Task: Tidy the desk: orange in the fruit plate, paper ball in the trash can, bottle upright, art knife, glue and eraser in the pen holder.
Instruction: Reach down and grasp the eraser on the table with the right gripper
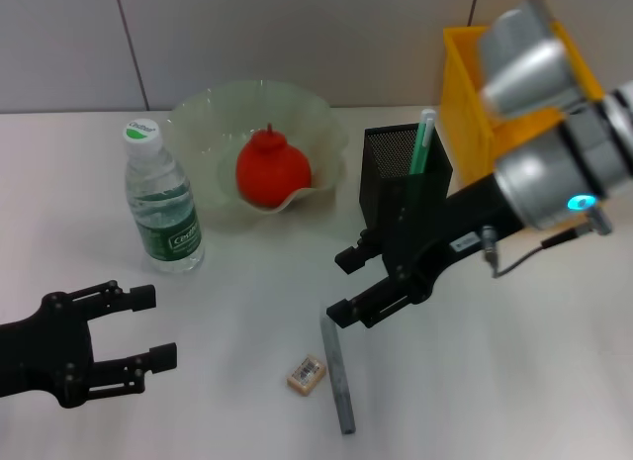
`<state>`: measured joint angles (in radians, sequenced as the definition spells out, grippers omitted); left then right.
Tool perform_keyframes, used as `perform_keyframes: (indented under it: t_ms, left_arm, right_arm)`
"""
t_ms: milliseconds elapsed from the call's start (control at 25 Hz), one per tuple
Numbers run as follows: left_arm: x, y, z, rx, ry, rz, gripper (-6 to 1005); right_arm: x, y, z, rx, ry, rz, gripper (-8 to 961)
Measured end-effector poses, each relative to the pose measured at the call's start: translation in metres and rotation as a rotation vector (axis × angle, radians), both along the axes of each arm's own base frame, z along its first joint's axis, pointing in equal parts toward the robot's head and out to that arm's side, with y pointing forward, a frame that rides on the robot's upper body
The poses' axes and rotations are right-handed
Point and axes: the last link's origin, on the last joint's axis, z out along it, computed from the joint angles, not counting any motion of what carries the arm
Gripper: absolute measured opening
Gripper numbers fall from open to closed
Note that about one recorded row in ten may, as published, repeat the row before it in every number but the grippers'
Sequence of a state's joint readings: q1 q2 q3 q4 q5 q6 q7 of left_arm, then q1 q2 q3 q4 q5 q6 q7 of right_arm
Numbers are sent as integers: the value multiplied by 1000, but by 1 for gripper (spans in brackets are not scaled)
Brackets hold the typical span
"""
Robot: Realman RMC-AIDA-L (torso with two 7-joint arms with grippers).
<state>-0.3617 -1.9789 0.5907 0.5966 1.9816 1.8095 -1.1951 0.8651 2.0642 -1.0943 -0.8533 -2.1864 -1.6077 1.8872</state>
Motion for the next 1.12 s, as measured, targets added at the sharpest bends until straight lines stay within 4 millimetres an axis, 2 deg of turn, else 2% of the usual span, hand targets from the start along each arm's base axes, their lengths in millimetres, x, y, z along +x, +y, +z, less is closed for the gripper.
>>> perform_keyframes:
  t_ms: [120,160,200,280,320,520,720,1120]
  left_arm:
    - [0,2,-2,-16,19,3,811]
    - [0,2,-2,-16,19,3,811]
    - [-1,3,-2,-21,27,9,811]
    - [-2,3,-3,-21,31,12,811]
    - [-2,3,-3,-22,33,13,811]
    - [-3,3,-3,-21,34,17,811]
    - [-4,1,-4,-21,33,23,811]
    - [-5,-1,-4,-30,35,35,811]
  right_arm:
    - [-12,9,-21,13,-128,78,771]
    - [-12,9,-21,13,-128,78,771]
    - [-18,10,-31,5,-174,120,771]
    - [-20,10,-36,0,-194,137,772]
    - [-21,8,-44,-7,-229,172,772]
    - [-23,3,-58,-16,-268,244,773]
    - [-24,-11,-78,-57,-297,371,771]
    - [-20,-20,-96,-61,-345,477,771]
